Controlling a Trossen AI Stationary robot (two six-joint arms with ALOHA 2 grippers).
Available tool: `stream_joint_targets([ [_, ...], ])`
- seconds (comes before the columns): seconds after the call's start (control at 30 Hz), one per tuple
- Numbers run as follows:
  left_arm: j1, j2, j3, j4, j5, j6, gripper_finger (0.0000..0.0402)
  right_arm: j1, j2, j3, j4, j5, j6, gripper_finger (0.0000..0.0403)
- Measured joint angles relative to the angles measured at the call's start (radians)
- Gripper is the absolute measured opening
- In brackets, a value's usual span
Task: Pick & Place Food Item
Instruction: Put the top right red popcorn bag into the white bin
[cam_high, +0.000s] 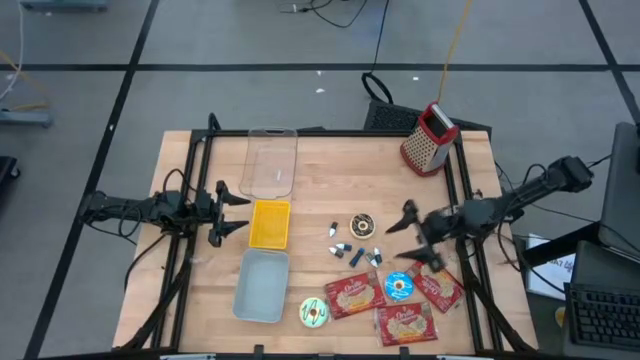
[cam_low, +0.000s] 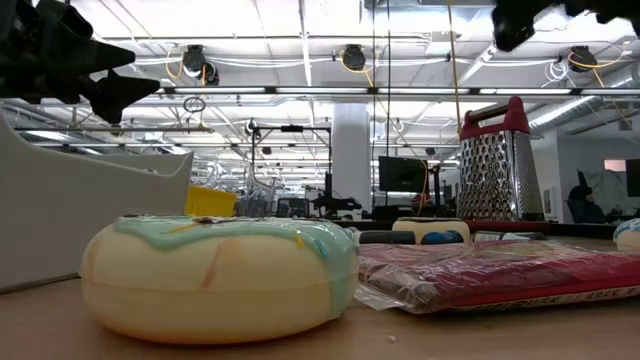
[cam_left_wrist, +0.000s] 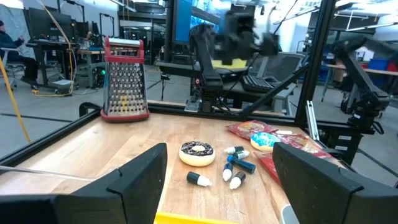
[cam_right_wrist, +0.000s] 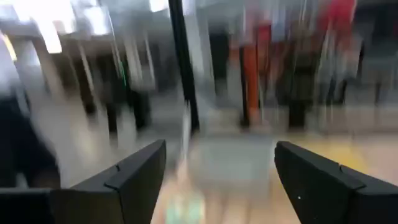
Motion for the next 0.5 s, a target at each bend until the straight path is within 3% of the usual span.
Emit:
stream_joint_targets([
  [0.17, 0.0, 0.0, 0.0, 0.0, 0.0, 0.0, 0.0296, 0.057, 0.161, 0.276, -0.65, 0.135, 0.189, 0.0278],
  [0.27, 0.0, 0.0, 0.0, -0.001, 0.0, 0.0, 0.0296, 0.075, 0.243, 0.351, -0.993, 0.138, 0.381, 0.0275],
  [0.5, 0.0, 0.0, 0.0, -0.001, 0.0, 0.0, 0.0296, 0.096, 0.304, 0.314, -1.376, 0.035, 0.74, 0.0274],
])
